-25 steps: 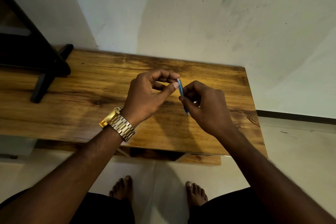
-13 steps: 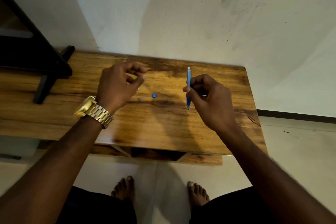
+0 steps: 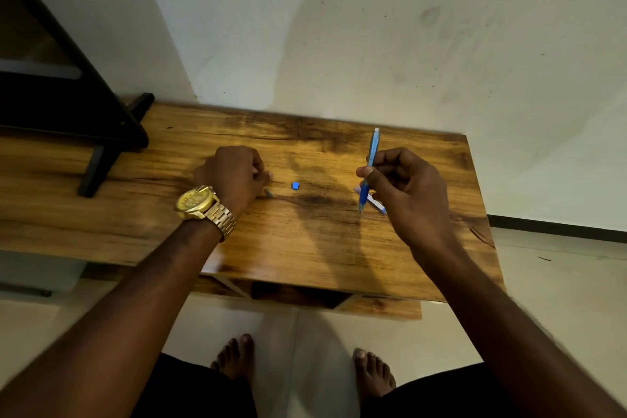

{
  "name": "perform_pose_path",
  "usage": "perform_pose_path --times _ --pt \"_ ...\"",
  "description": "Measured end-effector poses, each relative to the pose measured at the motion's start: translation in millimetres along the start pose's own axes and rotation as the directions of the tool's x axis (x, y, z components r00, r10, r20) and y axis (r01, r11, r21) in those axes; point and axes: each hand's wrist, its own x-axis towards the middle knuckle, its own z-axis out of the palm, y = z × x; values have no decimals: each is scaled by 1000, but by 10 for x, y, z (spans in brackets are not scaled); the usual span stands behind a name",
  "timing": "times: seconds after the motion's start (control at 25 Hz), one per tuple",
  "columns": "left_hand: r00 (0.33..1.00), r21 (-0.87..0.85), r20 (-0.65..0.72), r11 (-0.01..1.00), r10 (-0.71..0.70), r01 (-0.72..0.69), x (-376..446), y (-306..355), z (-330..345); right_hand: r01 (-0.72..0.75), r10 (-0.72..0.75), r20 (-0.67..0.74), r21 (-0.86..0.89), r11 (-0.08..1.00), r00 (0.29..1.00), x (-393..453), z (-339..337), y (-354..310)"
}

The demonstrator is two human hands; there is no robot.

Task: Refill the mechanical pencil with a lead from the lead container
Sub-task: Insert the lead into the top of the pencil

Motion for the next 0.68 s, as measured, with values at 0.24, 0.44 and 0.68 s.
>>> perform_pose_path --times 0.24,0.44,0.68 --pt "999 67 38 997 37 -40 13 106 29 13 -13 17 -17 1000 1000 -4 -3 -1" --pt "985 -739 37 668 166 -85 -108 279 -75 42 -39 83 -40 998 996 -6 12 17" --pt "974 -918 -11 383 227 -99 -216 481 -103 149 -117 182 -178 973 976 -36 97 43"
